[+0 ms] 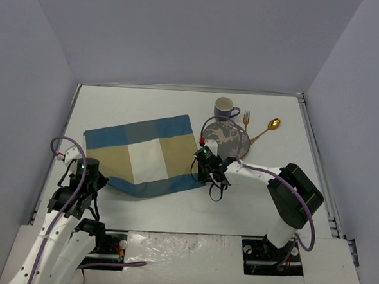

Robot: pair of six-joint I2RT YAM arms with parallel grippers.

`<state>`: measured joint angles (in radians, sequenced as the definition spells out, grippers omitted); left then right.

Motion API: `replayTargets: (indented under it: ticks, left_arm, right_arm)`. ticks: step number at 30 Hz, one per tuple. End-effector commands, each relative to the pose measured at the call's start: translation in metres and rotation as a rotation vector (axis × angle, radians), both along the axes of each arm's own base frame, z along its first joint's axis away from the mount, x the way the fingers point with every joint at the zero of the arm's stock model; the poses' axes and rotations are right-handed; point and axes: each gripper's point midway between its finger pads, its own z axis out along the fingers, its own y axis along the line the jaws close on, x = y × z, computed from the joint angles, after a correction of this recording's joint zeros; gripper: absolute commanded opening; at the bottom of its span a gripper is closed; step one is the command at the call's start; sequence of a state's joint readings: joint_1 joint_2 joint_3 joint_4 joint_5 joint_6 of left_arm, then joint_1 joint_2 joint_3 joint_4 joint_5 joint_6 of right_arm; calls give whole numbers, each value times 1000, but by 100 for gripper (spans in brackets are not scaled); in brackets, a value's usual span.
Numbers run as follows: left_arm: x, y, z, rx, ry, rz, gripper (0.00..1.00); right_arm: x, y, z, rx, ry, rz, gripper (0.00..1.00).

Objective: Set the dinner table for one person

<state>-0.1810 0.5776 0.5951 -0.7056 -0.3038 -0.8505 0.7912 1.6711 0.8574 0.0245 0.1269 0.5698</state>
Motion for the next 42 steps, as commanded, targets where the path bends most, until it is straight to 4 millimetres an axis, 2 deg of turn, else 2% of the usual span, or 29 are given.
replayTargets:
  ticks: [1, 6, 9, 13, 15, 16, 17, 19, 20, 22, 25, 29, 32, 33, 35, 39, 42]
  left_arm:
    - [2, 3, 5, -13, -23, 38, 0]
    - [-8, 5, -1, -17, 19, 58, 0]
    - [-12, 6, -2, -23, 31, 74, 5]
    - [-10, 3, 7, -20, 23, 43, 58]
    - [1, -1, 26, 2, -8, -21, 73]
    - [5, -5, 28, 24, 10, -74, 83]
    - [13, -9, 37, 44, 11, -129, 86]
    - [35, -22, 67, 72, -35, -250, 90]
    - [45, -30, 73, 81, -28, -316, 93]
    - [68, -60, 67, 75, 34, -531, 94]
    - [105, -94, 75, 70, 44, -694, 97]
    - [153, -128, 47, 114, 133, -748, 97]
    - [183, -153, 29, 46, 146, -711, 97]
    - [190, -158, 12, 23, 180, -701, 97]
    - [203, -168, -9, 3, 208, -682, 97]
    - [220, -179, -36, -11, 246, -655, 97]
    - [225, -176, -57, -6, 283, -602, 97]
  right_arm:
    - [-4, -22, -7, -63, 15, -40, 3]
    - [11, -32, 3, -91, -8, -59, 0]
    - [15, -43, 6, -112, -16, -75, 2]
    - [20, -39, 26, -71, -51, -50, 42]
    - [23, -31, 44, -31, -82, -20, 55]
    - [25, -26, 58, -1, -108, -4, 62]
    - [27, -23, 69, 19, -128, 8, 67]
    - [30, -17, 98, 74, -183, 30, 76]
    - [31, -15, 110, 91, -210, 38, 81]
    - [35, -16, 132, 115, -263, 45, 92]
    - [35, -24, 162, 148, -342, 32, 97]
    - [32, -42, 187, 176, -416, -5, 100]
    - [30, -55, 193, 186, -443, -35, 100]
    - [28, -58, 194, 189, -448, -42, 100]
    - [26, -64, 193, 198, -451, -58, 100]
    - [23, -70, 191, 203, -446, -76, 100]
    - [22, -72, 190, 209, -443, -81, 100]
